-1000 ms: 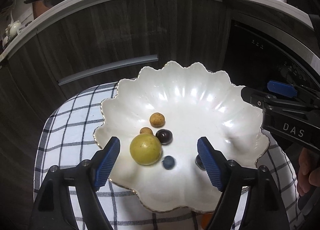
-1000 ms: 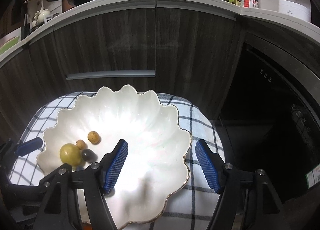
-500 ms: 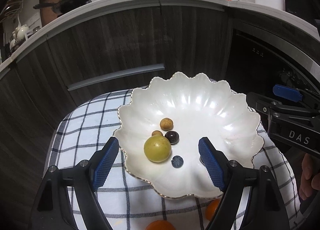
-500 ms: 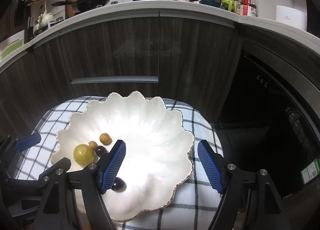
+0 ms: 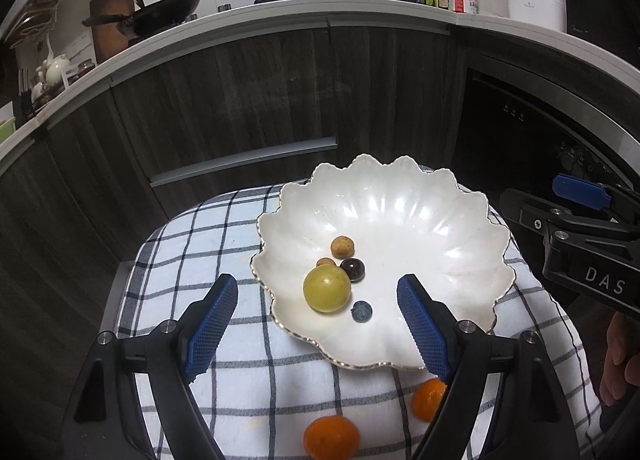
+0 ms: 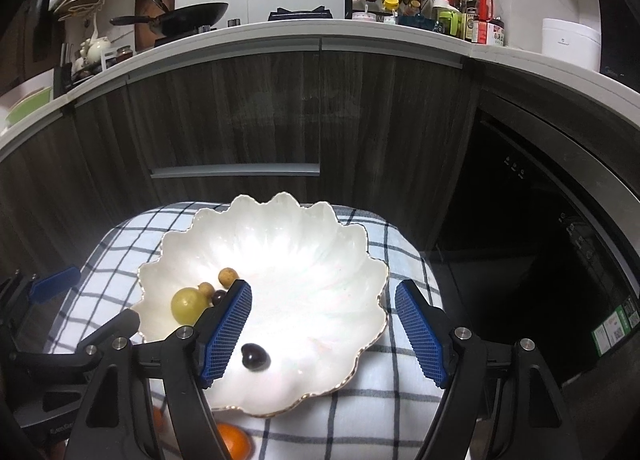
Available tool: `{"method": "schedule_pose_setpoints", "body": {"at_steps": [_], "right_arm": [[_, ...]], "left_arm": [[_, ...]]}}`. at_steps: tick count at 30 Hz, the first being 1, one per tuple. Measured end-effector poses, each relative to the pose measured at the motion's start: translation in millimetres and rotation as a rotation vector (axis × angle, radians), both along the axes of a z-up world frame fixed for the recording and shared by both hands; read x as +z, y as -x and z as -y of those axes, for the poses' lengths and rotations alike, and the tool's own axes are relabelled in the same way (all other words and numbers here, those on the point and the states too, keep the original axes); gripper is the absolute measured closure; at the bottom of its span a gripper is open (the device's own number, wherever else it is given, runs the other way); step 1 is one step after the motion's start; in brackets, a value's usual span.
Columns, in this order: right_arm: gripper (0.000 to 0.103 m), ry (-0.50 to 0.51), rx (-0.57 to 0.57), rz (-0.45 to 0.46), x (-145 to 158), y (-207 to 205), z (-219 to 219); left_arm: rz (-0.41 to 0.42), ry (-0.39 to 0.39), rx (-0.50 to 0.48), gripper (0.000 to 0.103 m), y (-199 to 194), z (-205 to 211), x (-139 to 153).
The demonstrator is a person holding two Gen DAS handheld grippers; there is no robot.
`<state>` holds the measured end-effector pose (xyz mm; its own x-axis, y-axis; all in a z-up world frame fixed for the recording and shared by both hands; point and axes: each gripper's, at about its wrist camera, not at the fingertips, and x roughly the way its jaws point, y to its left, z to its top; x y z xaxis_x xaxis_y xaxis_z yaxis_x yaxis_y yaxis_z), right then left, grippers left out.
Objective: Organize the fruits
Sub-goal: 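Withdraw both open tools from the bowl toward the remaining fruits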
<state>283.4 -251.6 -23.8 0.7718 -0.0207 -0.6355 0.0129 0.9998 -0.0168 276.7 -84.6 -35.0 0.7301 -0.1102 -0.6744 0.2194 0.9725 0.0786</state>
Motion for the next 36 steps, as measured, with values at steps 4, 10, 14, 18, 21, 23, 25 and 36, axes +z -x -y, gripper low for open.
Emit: {"method": "schedule_pose_setpoints", "body": {"at_steps": [4,10,14,18,21,23,25,36], "right_arm": [[0.028,-0.001,0.0,0.003,2,9,-3],[0.028,0.008,0.008,0.005,2,20,-11],[0.028,0.008,0.013,0.001,1,25,-14],[0.028,0.001,0.014,-0.004,-1,30,-17],[0.028,-0.004,0.014,-0.008,-3,36,-20],[0.028,-0.004,0.012,-0.012,-5,41,-22],[0.028,0.002,0.006,-0.009,-7,47,-24],[0.028,0.004,0.013,-0.018,-16,69,-37]], "left_arm": [[0.001,0.003,0.004,0.021,6,-5,1],[0.007,0.01,0.01,0.021,17,-10,2],[0.006,0.012,0.016,0.021,24,-14,1],[0.006,0.014,0.023,0.021,33,-18,0],[-0.001,0.023,0.029,0.021,39,-23,-2],[-0.003,0.022,0.033,0.021,45,-25,-5],[-0.007,0.021,0.035,0.021,49,-28,-8],[-0.028,0.028,0.043,0.021,75,-42,-22]]}}
